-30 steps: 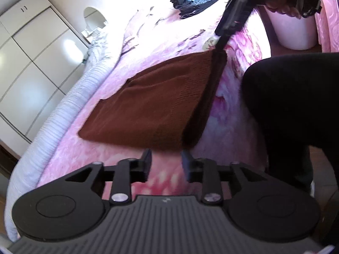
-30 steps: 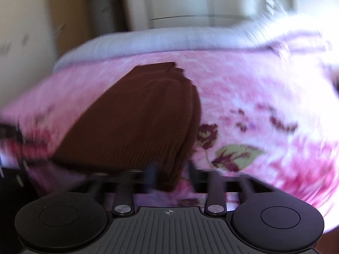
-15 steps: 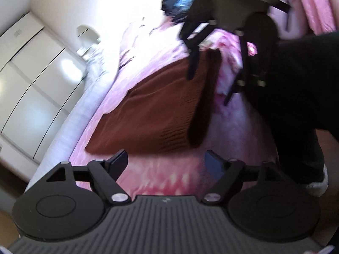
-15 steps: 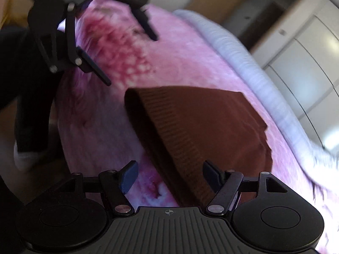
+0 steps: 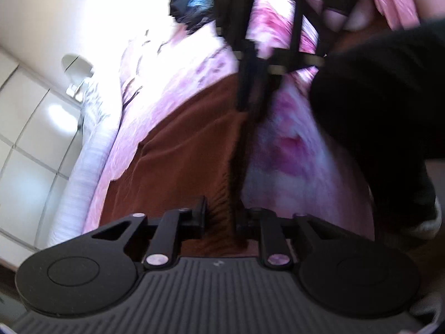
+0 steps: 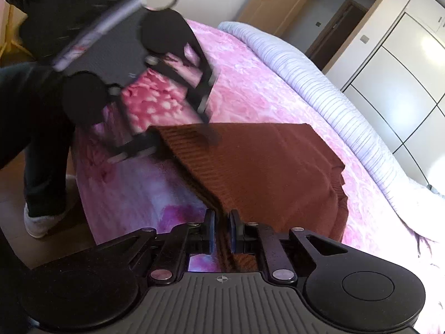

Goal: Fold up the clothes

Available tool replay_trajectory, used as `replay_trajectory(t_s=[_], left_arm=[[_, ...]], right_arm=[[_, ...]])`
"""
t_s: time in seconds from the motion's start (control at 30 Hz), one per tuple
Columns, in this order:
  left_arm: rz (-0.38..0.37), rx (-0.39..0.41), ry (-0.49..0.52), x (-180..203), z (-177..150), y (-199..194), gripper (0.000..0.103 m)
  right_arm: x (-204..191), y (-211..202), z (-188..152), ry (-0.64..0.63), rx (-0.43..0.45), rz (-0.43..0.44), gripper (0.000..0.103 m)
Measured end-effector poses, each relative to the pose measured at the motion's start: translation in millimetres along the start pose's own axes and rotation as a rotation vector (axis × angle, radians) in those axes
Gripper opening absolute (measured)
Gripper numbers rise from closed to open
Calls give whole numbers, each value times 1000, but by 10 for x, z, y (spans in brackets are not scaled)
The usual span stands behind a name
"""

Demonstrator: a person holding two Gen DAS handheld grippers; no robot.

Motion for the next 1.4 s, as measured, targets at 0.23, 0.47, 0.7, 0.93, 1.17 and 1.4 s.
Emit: replay_trajectory(t_s=[0.23,0.47,0.7,0.93,1.17,1.4], left_arm=[[-18,16,-86,-244,84,-18,14],[-20,35,-75,-228,49,-90,15],[84,69,84,59,-81,-57,43],[171,27,262,96,-246,180,16],[106,21,97,-205,-88,-126,12],[-35,78,-54,-217,140,-1047,12]], right_arm=[[-202,71,-103,-125,-28,-96,48],[56,288,-339,-264,-167,-204,47],[308,244,-539,-273,-237,-215,16],[370,86,-423,-267,-218,-226,15],[379,-166,-274,-263,-205,-245,14],[-128,-895,-116,-212,-137,-211,14]])
Point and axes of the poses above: each gripper's, at about its wrist camera, not at the fingertips, and y roughly the way its jaws point, x to its right, z to its top, the point moved 10 cm from there along y, roughly the way its jaws point, and after that the axes turned 14 degrees about z, right-handed, at the moved point
